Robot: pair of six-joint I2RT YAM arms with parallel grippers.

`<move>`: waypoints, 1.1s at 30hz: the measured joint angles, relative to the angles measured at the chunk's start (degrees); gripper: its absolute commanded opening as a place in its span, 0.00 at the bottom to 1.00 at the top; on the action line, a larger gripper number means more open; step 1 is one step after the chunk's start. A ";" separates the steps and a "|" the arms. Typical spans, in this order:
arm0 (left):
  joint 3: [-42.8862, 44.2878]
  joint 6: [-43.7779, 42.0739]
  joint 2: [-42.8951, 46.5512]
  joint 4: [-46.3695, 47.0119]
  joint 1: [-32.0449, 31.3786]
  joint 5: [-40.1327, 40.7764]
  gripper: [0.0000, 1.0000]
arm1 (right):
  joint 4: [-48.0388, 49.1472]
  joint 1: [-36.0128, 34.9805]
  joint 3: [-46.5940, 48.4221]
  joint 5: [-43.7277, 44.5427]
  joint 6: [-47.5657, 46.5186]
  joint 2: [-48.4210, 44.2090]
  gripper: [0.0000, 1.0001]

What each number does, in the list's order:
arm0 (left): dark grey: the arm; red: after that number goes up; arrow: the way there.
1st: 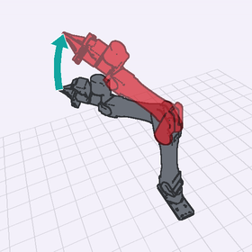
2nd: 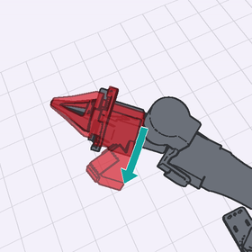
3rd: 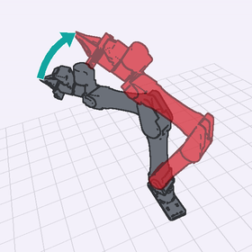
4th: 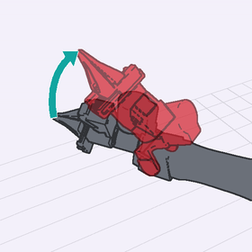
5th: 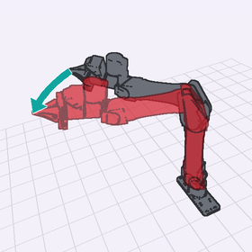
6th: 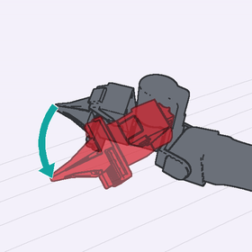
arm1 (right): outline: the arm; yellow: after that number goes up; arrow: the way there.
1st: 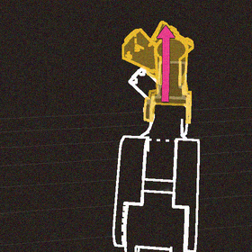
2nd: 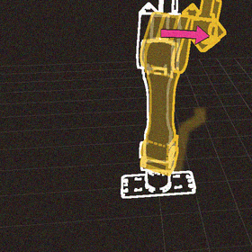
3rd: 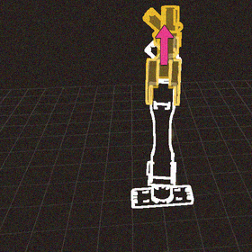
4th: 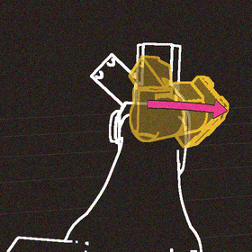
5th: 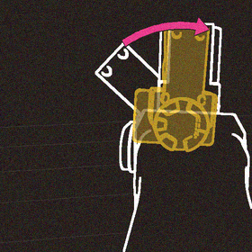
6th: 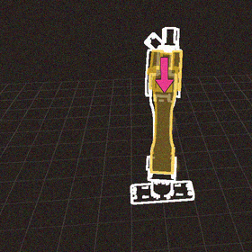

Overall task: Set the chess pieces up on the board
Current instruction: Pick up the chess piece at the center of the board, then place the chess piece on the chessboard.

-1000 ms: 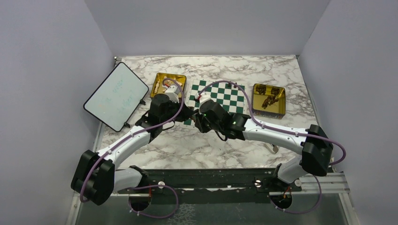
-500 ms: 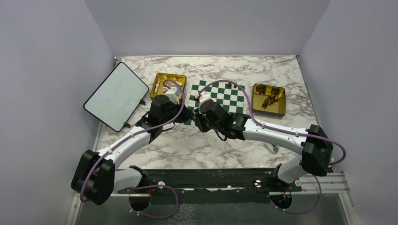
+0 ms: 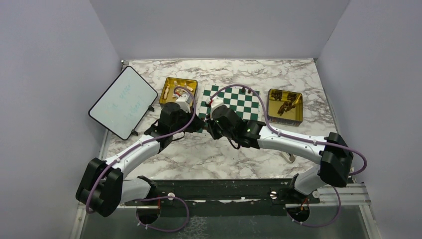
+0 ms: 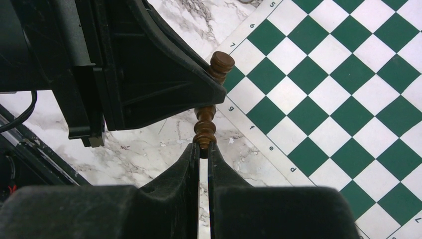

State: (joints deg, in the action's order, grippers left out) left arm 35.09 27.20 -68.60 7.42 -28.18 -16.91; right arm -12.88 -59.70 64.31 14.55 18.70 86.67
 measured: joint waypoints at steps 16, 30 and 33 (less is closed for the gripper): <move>0.09 -3.52 0.87 -1.84 0.07 3.80 0.00 | -7.37 4.92 3.37 -0.85 -0.92 0.00 0.01; 2.82 -21.27 9.46 -9.97 0.11 5.86 0.00 | -26.27 19.56 21.35 -5.18 -6.19 10.38 0.02; 2.69 -23.04 11.32 -10.23 0.11 5.75 0.00 | -30.53 20.33 25.29 -5.46 -7.67 14.86 0.02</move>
State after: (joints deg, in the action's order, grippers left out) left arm 37.78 4.16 -57.28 -2.81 -28.08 -11.16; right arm -43.42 -39.38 89.60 9.08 11.03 101.54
